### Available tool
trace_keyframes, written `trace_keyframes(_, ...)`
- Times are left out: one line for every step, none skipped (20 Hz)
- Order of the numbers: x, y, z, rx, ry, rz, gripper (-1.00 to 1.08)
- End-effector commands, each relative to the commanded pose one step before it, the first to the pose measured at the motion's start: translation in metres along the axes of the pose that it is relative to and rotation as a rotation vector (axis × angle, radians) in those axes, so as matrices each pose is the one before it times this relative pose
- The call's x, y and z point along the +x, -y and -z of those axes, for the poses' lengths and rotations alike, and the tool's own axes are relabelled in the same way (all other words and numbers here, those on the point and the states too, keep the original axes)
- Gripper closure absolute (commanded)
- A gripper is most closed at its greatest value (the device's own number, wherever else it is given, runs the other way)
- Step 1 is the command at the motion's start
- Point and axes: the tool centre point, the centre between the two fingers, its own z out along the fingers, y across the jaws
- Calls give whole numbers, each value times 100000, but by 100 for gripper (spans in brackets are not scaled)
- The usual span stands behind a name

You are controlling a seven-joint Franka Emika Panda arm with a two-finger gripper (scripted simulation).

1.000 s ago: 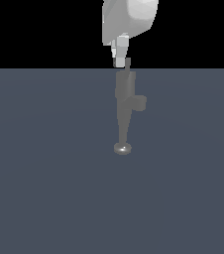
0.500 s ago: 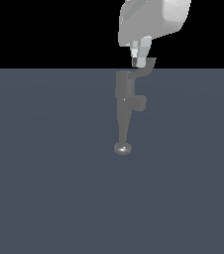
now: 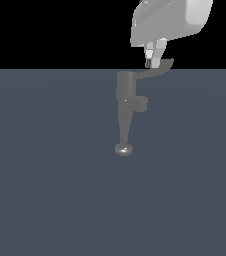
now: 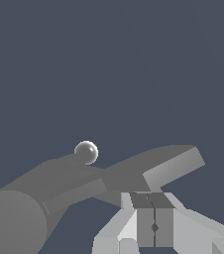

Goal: Turn on the faucet by rotating a designated handle.

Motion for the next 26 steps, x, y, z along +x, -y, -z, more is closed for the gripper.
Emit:
trace_keyframes(700,353,-65,-82,54,-467,108)
trace_keyframes(289,207,-11,-19,-1,-108,108)
trace_keyframes(288,206,-11,-19,-1,-108,108)
trace_keyframes(291,203,-11,-20,-1,-118,108)
trace_keyframes(286,204,-10,-19,0,-108,108)
trace_keyframes(285,203,-10,-19,0,-108,108)
trace_keyframes(288,201,-11,-20,0,-118,108)
trace_keyframes(283,202,-10,-19,0,-108,108)
trace_keyframes(281,201,-10,-19,0,-108,108)
trace_keyframes(280,200,-10,-18,1,-108,108)
trace_keyframes(279,199,-10,-18,1,-108,108)
trace_keyframes(278,198,-10,-18,1,-108,108)
trace_keyframes(277,197,-10,-18,1,-108,108)
trace_keyframes(276,196,-10,-18,1,-108,108)
trace_keyframes(275,195,-10,-18,2,-108,108)
trace_keyframes(274,194,-10,-18,2,-108,108)
trace_keyframes(273,193,-10,-18,2,-108,108)
trace_keyframes(272,193,-10,-18,2,-108,108)
trace_keyframes(265,194,-9,-16,2,-96,108)
trace_keyframes(270,191,-9,-18,3,-108,108)
trace_keyframes(269,190,-9,-18,3,-108,108)
trace_keyframes(267,189,-9,-18,3,-108,108)
trace_keyframes(261,190,-8,-16,3,-96,108)
trace_keyframes(265,187,-9,-18,4,-108,108)
trace_keyframes(264,186,-8,-18,4,-108,108)
trace_keyframes(257,188,-7,-16,4,-96,108)
